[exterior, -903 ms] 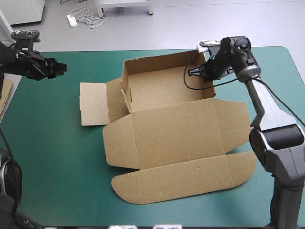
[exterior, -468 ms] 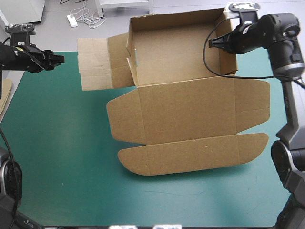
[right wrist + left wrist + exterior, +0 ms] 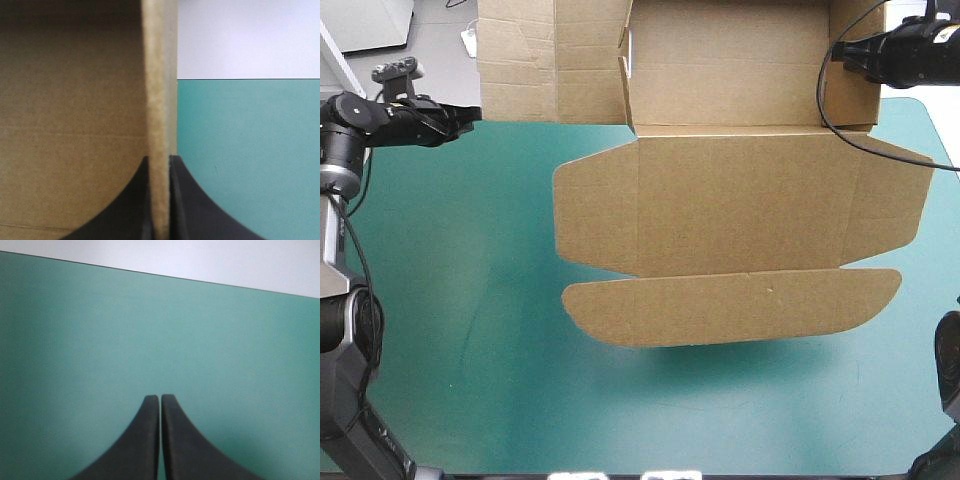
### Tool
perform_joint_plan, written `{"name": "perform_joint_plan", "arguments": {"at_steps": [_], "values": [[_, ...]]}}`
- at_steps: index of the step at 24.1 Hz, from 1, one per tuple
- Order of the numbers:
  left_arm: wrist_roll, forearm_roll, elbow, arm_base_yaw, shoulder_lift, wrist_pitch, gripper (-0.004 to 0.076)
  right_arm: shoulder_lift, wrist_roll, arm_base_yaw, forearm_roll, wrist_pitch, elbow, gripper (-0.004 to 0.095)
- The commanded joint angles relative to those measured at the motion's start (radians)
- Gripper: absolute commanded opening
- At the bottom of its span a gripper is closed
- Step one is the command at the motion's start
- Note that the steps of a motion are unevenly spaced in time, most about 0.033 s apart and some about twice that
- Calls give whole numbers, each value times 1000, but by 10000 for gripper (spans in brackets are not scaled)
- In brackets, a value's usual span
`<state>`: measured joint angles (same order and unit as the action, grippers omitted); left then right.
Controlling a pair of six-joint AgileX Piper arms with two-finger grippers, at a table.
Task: Fold the box
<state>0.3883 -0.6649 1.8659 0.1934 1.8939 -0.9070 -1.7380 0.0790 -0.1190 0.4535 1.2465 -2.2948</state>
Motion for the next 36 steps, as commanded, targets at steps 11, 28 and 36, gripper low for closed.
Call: {"name": "perform_joint_plan", "arguments": {"at_steps": [11, 28, 36], "values": [[525, -946, 41, -22, 50, -204, -3, 52, 39, -4, 135, 0, -31, -19], [404, -966, 353, -216, 20, -386, -9, 14, 35, 53, 4, -19, -31, -16], [334, -871, 356, -294, 13, -386, -8, -17, -39, 147, -144, -63, -31, -17]]}}
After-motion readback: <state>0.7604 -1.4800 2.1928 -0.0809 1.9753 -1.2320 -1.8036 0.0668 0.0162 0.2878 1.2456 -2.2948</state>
